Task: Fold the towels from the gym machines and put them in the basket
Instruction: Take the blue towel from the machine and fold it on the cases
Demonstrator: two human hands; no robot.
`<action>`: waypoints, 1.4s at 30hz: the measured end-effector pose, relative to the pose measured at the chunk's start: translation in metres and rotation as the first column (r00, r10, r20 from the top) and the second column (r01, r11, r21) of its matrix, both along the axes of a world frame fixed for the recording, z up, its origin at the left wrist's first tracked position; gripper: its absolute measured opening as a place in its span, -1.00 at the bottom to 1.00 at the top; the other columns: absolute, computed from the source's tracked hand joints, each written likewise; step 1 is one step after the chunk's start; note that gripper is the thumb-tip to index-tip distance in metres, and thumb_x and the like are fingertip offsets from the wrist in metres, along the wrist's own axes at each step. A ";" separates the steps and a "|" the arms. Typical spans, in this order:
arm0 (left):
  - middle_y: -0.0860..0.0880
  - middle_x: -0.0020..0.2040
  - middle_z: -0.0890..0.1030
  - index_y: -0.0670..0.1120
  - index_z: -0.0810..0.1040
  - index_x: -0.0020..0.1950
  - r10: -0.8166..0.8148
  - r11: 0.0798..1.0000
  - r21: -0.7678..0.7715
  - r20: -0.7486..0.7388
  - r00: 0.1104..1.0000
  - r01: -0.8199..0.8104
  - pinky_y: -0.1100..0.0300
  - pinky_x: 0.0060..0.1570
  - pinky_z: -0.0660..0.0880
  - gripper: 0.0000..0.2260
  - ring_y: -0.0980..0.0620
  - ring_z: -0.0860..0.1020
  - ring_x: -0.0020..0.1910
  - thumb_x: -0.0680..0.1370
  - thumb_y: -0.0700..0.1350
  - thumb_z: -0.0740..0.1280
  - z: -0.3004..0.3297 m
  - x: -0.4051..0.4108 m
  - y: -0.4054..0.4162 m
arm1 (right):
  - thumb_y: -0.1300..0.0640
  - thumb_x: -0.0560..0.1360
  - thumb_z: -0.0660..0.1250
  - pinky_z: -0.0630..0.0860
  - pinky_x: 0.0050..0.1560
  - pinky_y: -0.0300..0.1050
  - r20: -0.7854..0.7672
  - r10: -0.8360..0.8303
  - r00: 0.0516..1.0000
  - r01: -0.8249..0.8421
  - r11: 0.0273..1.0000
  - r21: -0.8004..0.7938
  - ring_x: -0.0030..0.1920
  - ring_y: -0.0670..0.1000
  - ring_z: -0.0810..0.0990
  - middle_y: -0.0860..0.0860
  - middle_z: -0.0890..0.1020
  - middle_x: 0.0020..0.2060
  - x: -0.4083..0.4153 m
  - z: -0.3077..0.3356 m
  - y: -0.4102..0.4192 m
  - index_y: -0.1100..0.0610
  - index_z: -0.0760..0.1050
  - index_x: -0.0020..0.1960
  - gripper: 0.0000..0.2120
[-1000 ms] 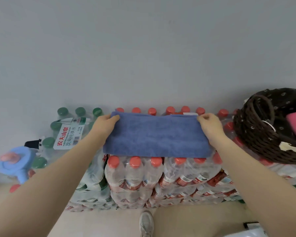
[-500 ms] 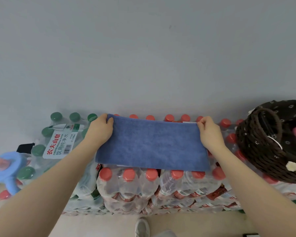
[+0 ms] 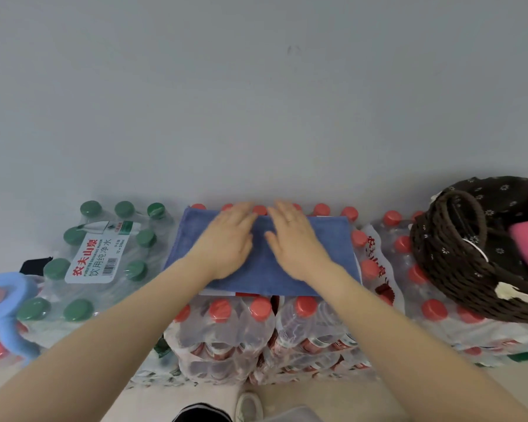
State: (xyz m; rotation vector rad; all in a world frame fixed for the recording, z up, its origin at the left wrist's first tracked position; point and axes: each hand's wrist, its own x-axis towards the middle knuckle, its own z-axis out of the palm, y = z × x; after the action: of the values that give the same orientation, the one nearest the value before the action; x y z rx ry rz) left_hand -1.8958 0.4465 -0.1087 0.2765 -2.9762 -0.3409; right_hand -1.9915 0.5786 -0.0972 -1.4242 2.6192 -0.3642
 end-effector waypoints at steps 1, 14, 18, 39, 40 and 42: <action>-0.24 0.46 0.26 -0.26 0.29 0.41 -0.027 1.000 -0.006 0.068 0.997 0.027 -0.04 0.41 0.20 -0.31 -0.18 0.28 0.43 0.41 0.07 -0.18 -0.005 0.000 0.006 | 0.01 0.61 0.02 -0.11 0.49 -0.02 0.007 0.049 0.999 -0.049 0.996 0.068 0.52 0.05 -0.03 0.09 0.02 0.52 0.005 -0.005 -0.003 0.18 -0.02 0.51 -0.47; 0.01 0.55 -0.05 -0.07 -0.08 0.53 0.117 0.993 -0.030 0.226 0.967 -0.114 0.08 0.48 -0.16 0.14 0.06 -0.07 0.53 0.09 0.50 -0.57 -0.011 0.012 0.016 | -0.07 0.61 -0.08 -0.05 0.51 0.03 0.084 -0.379 0.921 0.364 0.919 0.154 0.52 0.07 -0.02 0.09 -0.02 0.53 -0.046 -0.021 0.076 0.16 -0.11 0.52 -0.43; -0.05 0.55 -0.04 -0.12 -0.06 0.52 0.183 0.983 -0.027 0.258 0.949 -0.182 -0.01 0.47 -0.14 -0.12 0.01 -0.06 0.53 0.37 0.43 -0.28 -0.005 0.003 0.026 | -0.07 0.59 0.03 0.16 0.42 0.04 -0.022 -0.519 0.855 0.517 0.847 0.123 0.42 0.16 0.23 0.18 0.28 0.41 -0.034 -0.009 0.078 0.26 0.19 0.41 -0.48; -0.07 0.53 0.10 -0.08 0.07 0.51 -0.274 0.960 0.108 0.159 0.948 0.260 0.07 0.48 0.05 -0.20 0.00 0.09 0.50 0.40 0.36 0.00 0.007 -0.020 0.020 | 0.13 0.50 0.23 0.31 -0.33 -0.20 0.382 -0.137 0.914 0.200 0.971 -0.131 -0.18 0.06 0.51 -0.01 0.52 -0.24 -0.005 0.050 0.015 0.15 0.36 -0.01 -0.88; -0.07 0.53 0.11 -0.10 0.09 0.51 -0.248 0.968 0.085 0.158 0.956 0.237 0.07 0.48 0.07 -0.24 -0.01 0.10 0.50 0.42 0.32 -0.07 0.007 -0.012 0.008 | 0.14 0.49 0.22 0.33 -0.28 -0.16 0.329 -0.121 0.936 0.179 0.972 -0.153 -0.13 0.12 0.53 0.07 0.57 -0.16 0.002 0.049 0.006 0.18 0.39 0.03 -0.84; -0.09 0.53 0.11 -0.13 0.10 0.51 -0.192 0.981 0.046 0.194 0.962 0.186 0.08 0.47 0.07 -0.28 -0.03 0.10 0.50 0.45 0.24 -0.16 0.004 0.002 -0.016 | 0.17 0.48 0.22 0.35 -0.19 -0.13 0.303 -0.127 0.944 0.182 0.970 -0.160 -0.07 0.15 0.54 0.15 0.58 -0.08 0.016 0.044 -0.013 0.25 0.42 0.06 -0.79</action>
State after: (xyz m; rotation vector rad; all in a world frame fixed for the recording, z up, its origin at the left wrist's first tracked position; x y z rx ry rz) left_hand -1.8940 0.4302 -0.1050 0.0283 -3.2057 -0.3958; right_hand -1.9754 0.5659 -0.0530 -1.1099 2.5100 -0.7937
